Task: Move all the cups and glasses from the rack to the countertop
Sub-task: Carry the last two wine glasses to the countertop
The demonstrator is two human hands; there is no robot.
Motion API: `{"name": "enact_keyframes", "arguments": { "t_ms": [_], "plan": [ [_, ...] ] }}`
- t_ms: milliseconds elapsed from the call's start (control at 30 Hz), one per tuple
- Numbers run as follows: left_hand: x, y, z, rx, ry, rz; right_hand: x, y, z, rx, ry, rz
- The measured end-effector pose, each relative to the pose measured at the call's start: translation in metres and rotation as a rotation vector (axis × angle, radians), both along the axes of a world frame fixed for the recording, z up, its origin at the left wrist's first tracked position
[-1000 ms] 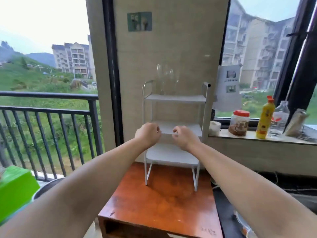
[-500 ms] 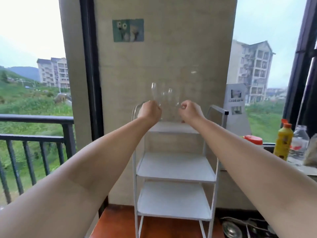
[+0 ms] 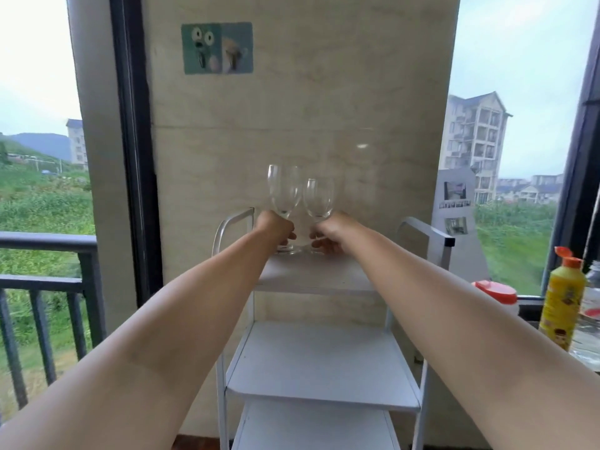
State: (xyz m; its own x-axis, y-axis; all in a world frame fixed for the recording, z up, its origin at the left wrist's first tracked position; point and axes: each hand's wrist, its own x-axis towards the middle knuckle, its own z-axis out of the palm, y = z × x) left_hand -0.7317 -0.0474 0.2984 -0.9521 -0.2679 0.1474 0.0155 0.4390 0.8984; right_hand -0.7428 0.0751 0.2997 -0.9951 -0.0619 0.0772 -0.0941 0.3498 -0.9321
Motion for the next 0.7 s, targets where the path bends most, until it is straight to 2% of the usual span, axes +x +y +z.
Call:
{"name": "enact_keyframes", "arguments": {
  "t_ms": [333, 700],
  "plan": [
    [0.028, -0.010, 0.012, -0.019, 0.053, -0.053, 0.019, -0.006, 0.012, -0.086, 0.054, -0.060],
    [0.130, -0.025, 0.027, -0.050, 0.174, -0.054, 0.117, -0.009, 0.022, -0.147, 0.197, -0.184]
  ]
}}
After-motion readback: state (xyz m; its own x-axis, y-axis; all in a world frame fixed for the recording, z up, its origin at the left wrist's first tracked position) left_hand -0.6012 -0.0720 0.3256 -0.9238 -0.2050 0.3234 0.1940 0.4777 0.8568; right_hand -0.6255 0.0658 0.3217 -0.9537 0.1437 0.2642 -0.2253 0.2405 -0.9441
